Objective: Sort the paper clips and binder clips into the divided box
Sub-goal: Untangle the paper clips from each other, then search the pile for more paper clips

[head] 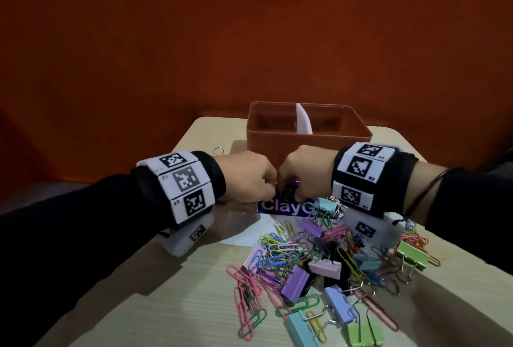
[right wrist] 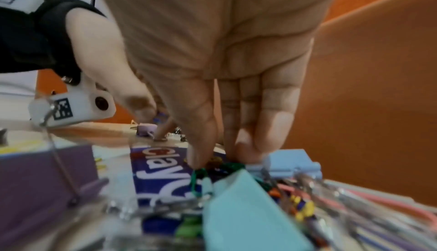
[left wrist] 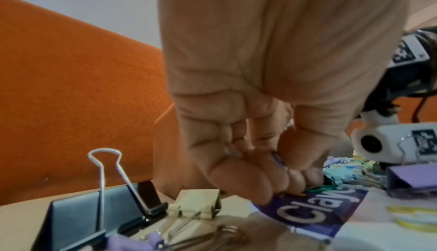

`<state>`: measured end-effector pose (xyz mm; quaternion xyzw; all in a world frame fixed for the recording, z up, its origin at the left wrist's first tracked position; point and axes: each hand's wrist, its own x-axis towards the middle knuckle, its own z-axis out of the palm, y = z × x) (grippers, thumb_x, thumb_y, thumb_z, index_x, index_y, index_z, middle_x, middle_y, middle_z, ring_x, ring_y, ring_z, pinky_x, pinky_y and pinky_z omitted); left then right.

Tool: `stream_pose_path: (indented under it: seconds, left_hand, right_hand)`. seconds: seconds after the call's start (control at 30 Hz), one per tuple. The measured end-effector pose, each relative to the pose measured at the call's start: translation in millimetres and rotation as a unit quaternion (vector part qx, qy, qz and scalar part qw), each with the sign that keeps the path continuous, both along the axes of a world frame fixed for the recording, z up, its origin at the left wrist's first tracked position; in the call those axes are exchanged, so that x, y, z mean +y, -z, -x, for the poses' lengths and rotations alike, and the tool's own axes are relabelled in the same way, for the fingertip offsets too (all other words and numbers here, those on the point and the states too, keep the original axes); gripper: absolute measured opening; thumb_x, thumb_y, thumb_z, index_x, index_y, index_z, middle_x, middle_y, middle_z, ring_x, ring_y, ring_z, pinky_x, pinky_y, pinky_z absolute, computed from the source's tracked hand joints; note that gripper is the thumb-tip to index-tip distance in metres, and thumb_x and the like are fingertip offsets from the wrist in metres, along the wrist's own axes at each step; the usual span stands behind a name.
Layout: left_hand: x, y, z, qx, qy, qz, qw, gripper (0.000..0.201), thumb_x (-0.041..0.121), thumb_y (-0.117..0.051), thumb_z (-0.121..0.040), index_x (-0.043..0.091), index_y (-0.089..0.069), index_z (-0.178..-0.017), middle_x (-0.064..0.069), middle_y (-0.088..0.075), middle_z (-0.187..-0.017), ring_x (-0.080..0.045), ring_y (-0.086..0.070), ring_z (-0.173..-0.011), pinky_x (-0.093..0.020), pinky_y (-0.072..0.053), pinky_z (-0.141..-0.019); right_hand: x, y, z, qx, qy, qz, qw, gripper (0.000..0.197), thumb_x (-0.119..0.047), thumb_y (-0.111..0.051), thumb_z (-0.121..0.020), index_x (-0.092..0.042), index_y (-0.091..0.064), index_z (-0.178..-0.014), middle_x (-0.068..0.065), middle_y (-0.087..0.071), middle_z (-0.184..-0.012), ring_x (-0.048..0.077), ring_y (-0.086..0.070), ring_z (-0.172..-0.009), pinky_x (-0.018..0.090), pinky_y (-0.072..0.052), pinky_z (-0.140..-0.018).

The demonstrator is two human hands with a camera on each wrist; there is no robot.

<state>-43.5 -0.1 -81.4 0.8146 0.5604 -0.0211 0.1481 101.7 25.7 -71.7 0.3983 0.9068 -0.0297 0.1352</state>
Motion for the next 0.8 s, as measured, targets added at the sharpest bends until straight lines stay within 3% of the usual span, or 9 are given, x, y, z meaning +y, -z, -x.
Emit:
stream_pose_path:
  seconds: [0.13, 0.23, 0.33, 0.4, 0.43, 0.53, 0.6, 0.7, 0.8]
  left_hand:
    - [0, -1, -1, -0.009, -0.008, 0.019, 1.000, 0.027, 0.022, -0.048, -0.093, 0.020, -0.057, -0.068, 0.004, -0.060, -0.067, -0.007, -0.052, -0.057, -0.020, -0.038, -0.049]
    - [-3, 0, -3, -0.035, -0.008, 0.078, 0.996, 0.024, 0.008, -0.045, -0.092, 0.011, -0.066, -0.082, -0.001, -0.065, -0.067, -0.011, -0.054, -0.045, -0.015, -0.039, -0.039]
    - [-7, -1, -5, -0.033, 0.011, 0.082, 0.996, 0.034, 0.003, -0.038, -0.087, 0.017, -0.069, -0.083, 0.009, -0.067, -0.074, -0.013, -0.064, -0.068, -0.022, -0.053, -0.061]
    - [-10, -2, -6, -0.030, 0.032, 0.063, 0.997, 0.034, 0.009, -0.039, -0.089, 0.021, -0.069, -0.079, 0.012, -0.069, -0.082, -0.011, -0.063, -0.085, -0.026, -0.051, -0.081]
    - [-11, -2, -7, -0.032, 0.038, 0.058, 0.997, 0.031, 0.013, -0.042, -0.090, 0.020, -0.070, -0.079, 0.012, -0.069, -0.082, -0.009, -0.062, -0.084, -0.026, -0.050, -0.081]
    - [-16, -3, -10, -0.014, 0.085, 0.024, 0.996, 0.015, 0.026, -0.059, -0.087, 0.021, -0.074, -0.087, 0.015, -0.064, -0.067, 0.000, -0.056, -0.066, -0.018, -0.045, -0.062]
    - [-19, -3, -11, 0.007, 0.129, 0.018, 0.991, 0.012, 0.030, -0.070, -0.083, 0.026, -0.075, -0.094, 0.026, -0.055, -0.051, 0.009, -0.051, -0.055, -0.006, -0.033, -0.048]
    - [-19, -3, -14, 0.014, 0.155, 0.013, 0.988, 0.023, 0.036, -0.079, -0.076, 0.029, -0.076, -0.098, 0.029, -0.051, -0.047, 0.015, -0.049, -0.056, -0.005, -0.032, -0.047]
    - [-21, -3, -15, 0.015, 0.169, 0.001, 0.985, 0.019, 0.033, -0.080, -0.075, 0.026, -0.078, -0.093, 0.021, -0.059, -0.060, 0.004, -0.053, -0.062, -0.005, -0.033, -0.052]
  right_hand:
    - [0, 1, 2, -0.005, 0.003, 0.002, 1.000, 0.025, -0.016, -0.074, -0.075, -0.021, -0.071, -0.099, -0.001, -0.068, -0.095, 0.017, -0.061, -0.087, 0.030, -0.052, -0.077]
    - [-1, 4, 4, -0.011, -0.008, -0.007, 1.000, 0.014, -0.011, -0.070, -0.076, -0.016, -0.072, -0.089, 0.001, -0.067, -0.084, 0.017, -0.056, -0.078, 0.027, -0.048, -0.070]
    - [-2, 6, 3, 0.002, -0.021, -0.022, 1.000, 0.013, -0.011, -0.060, -0.079, -0.013, -0.070, -0.088, 0.002, -0.064, -0.081, 0.021, -0.056, -0.077, 0.027, -0.047, -0.070]
    - [-2, 5, -1, 0.017, -0.017, -0.029, 0.999, 0.011, -0.011, -0.062, -0.078, -0.012, -0.068, -0.086, 0.001, -0.064, -0.079, 0.017, -0.053, -0.071, 0.026, -0.045, -0.066]
    - [0, 2, -4, 0.032, -0.008, -0.023, 0.999, 0.006, -0.010, -0.065, -0.076, -0.014, -0.067, -0.081, -0.002, -0.062, -0.074, 0.014, -0.052, -0.066, 0.025, -0.044, -0.063]
    - [3, -6, -13, 0.092, 0.028, 0.015, 0.995, 0.014, -0.005, -0.072, -0.071, -0.016, -0.063, -0.069, -0.004, -0.064, -0.065, 0.005, -0.053, -0.058, 0.021, -0.045, -0.058]
    - [2, -8, -18, 0.116, 0.038, 0.021, 0.992, 0.020, 0.001, -0.064, -0.072, -0.019, -0.065, -0.077, -0.001, -0.068, -0.068, 0.006, -0.056, -0.059, 0.023, -0.047, -0.059]
    - [-3, -7, -21, 0.134, 0.041, 0.013, 0.990, 0.032, 0.002, -0.052, -0.074, -0.025, -0.066, -0.085, -0.005, -0.064, -0.065, 0.007, -0.056, -0.060, 0.028, -0.049, -0.063]
    - [-10, -6, -22, 0.142, 0.048, 0.020, 0.988, 0.031, 0.000, -0.050, -0.075, -0.028, -0.060, -0.067, -0.012, -0.061, -0.057, 0.001, -0.056, -0.056, 0.025, -0.048, -0.062]
